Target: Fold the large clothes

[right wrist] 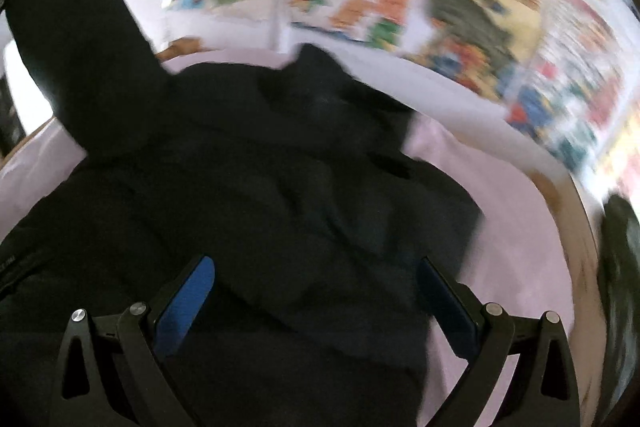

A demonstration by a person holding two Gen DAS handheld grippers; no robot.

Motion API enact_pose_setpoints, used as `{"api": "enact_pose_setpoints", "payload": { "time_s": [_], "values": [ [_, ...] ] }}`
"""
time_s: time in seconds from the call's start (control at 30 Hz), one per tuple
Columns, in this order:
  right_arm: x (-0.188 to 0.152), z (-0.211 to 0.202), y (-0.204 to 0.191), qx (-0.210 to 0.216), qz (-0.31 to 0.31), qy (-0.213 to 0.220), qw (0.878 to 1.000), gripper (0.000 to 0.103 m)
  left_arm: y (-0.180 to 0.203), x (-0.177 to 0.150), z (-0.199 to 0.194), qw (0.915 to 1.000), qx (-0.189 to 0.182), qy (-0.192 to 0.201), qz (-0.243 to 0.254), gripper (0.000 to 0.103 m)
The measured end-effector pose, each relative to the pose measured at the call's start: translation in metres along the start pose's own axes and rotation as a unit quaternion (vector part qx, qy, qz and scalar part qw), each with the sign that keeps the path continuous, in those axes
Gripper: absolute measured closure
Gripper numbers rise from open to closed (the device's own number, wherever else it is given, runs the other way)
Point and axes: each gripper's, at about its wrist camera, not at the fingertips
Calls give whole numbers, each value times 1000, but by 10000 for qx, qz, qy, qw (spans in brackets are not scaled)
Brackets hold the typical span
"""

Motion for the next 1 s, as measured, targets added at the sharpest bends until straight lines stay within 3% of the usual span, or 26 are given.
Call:
{"api": "enact_pose_setpoints", "payload": {
  "time_s": [0.1,0.23,0.4,0.5,0.73,1.0],
  "values": [
    [-21,0,30,-275,282,55,9992,1,48,-6,24,9980,-305,-370,416,101],
    [-43,16,60,-512,503,-113,9974,1,110,-26,61,9875,-583,-1089,983,101],
    [-56,21,88,-383,907,-111,9951,1,173,-75,105,9630,-864,-1829,1779,101],
    [-62,23,98,-322,1032,-73,9941,1,196,-109,114,9505,-1030,-1966,2174,101],
    [-76,38,107,-281,1157,-216,9927,1,201,-168,122,9338,-1565,-2461,2074,101],
    [-108,46,136,130,1895,-368,9811,1,181,-185,152,9181,-2041,-3079,1437,95]
  ]
}}
Point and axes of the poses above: each gripper's, at about its wrist camera, not at the fingertips, and z roughly the way its jaws point, y to its right, x to its top, and after that the axes turned 13 degrees about x, right-handed
